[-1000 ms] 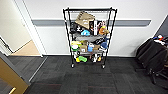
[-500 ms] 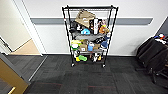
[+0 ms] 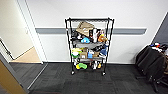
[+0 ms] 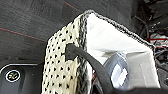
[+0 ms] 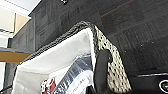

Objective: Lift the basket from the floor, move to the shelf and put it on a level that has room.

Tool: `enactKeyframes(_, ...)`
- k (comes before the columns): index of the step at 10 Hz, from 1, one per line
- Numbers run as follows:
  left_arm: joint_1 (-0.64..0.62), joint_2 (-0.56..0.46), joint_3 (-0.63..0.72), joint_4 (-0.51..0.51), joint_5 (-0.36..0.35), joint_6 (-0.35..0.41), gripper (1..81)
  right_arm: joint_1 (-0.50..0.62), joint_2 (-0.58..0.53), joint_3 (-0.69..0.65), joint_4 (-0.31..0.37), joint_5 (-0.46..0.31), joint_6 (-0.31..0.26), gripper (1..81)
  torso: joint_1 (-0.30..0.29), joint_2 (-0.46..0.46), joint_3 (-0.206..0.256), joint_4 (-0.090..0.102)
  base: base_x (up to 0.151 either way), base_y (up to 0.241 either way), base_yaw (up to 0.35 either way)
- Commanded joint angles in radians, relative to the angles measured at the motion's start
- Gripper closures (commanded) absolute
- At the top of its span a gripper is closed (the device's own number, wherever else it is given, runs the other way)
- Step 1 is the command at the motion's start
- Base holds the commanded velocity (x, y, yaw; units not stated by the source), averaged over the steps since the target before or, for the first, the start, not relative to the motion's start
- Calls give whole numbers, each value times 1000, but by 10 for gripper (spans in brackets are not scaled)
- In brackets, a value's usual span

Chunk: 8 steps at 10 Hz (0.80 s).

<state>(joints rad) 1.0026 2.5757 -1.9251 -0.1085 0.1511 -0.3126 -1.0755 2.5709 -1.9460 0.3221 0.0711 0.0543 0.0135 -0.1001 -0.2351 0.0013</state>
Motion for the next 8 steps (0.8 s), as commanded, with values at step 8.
enactKeyframes(8,-6,-46,80,58,-146,29,811,51,-16,18,-14,-28,7,811,-2,-2,52,0,0,0,0)
